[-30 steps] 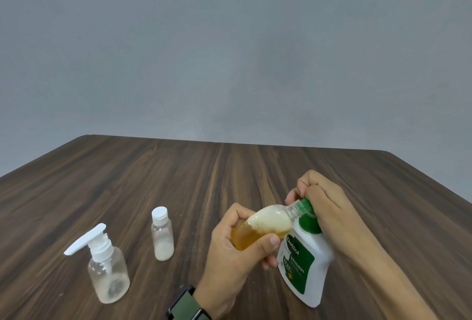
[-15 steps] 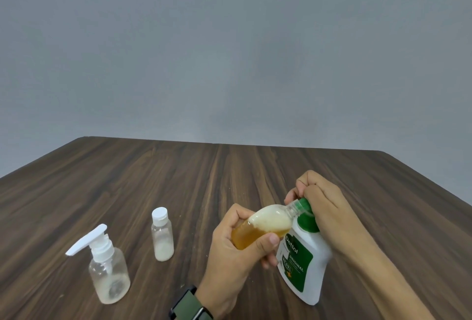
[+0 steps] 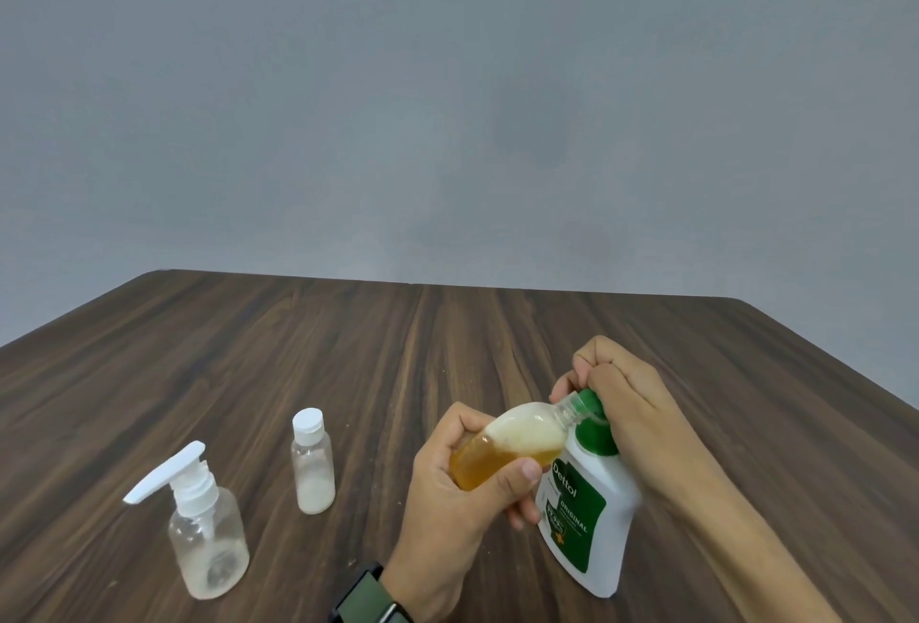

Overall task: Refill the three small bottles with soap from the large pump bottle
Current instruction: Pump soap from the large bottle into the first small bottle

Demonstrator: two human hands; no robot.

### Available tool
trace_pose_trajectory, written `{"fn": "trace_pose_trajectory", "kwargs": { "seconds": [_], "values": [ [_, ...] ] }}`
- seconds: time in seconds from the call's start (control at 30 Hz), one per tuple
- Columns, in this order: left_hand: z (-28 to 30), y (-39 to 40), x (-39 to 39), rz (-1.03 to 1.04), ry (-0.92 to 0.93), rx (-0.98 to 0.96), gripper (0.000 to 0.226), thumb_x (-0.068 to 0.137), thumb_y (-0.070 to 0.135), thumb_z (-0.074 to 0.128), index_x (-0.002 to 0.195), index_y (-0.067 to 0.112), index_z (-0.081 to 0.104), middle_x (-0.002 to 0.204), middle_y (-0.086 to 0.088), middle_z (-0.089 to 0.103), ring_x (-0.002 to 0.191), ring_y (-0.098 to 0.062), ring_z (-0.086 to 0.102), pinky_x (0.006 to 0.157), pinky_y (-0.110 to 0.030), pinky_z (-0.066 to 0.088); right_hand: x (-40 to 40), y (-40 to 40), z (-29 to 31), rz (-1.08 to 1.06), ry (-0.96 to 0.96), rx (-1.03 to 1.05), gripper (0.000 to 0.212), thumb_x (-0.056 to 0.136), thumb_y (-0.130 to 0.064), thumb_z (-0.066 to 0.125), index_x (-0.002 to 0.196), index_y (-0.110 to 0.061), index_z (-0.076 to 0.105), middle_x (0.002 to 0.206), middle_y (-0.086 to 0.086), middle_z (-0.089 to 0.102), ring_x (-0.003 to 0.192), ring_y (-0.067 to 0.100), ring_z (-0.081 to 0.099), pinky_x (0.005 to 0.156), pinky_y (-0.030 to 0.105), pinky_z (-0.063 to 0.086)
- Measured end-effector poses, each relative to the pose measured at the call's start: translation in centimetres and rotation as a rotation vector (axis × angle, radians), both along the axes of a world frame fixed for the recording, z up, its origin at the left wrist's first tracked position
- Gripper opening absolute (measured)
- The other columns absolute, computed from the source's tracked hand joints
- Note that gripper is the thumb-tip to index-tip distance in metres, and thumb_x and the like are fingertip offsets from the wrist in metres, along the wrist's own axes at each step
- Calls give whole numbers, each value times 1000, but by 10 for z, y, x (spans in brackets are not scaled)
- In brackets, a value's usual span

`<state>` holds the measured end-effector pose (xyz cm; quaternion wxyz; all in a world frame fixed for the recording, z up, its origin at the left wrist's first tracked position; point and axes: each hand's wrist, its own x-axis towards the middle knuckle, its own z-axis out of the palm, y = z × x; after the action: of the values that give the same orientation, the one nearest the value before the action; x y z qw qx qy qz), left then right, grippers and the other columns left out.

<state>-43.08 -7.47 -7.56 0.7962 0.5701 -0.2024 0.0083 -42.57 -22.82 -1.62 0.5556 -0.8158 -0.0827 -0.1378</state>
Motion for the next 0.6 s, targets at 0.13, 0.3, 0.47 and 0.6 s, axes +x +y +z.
{"fn": "trace_pose_trajectory", "kwargs": {
  "seconds": [0.13, 0.3, 0.47, 0.6],
  "values": [
    [1, 0, 0, -5, 0, -15, 46, 55, 27, 79, 88, 7, 54, 74, -11, 71, 50, -20, 62, 43, -25, 49, 1, -1, 8, 3, -26, -41, 27, 85, -22, 38, 60, -26, 46, 78, 13, 64, 64, 15, 54, 62, 35, 44],
    [2, 0, -1, -17, -10, -31, 31, 56, 28, 80, 78, 21, 61, 75, -12, 71, 50, -20, 62, 43, -25, 49, 4, -3, 14, 31, -24, -84, 31, 94, -9, 37, 66, -16, 48, 81, 16, 64, 69, 18, 56, 67, 38, 45],
    [0, -1, 0, -10, 18, -19, 43, 54, 27, 80, 85, 10, 54, 72, -10, 70, 49, -19, 62, 43, -24, 48, 2, -1, -1, 11, -26, -1, 20, 80, -27, 36, 64, -22, 47, 76, 12, 65, 60, 15, 56, 58, 34, 45],
    [0, -1, 0, -31, 9, -25, 45, 51, 33, 86, 83, 16, 59, 74, -11, 71, 50, -19, 62, 43, -25, 49, 3, -2, 1, 25, -30, 19, 19, 78, -27, 37, 64, -21, 48, 76, 11, 65, 61, 15, 56, 59, 34, 45]
  ]
}}
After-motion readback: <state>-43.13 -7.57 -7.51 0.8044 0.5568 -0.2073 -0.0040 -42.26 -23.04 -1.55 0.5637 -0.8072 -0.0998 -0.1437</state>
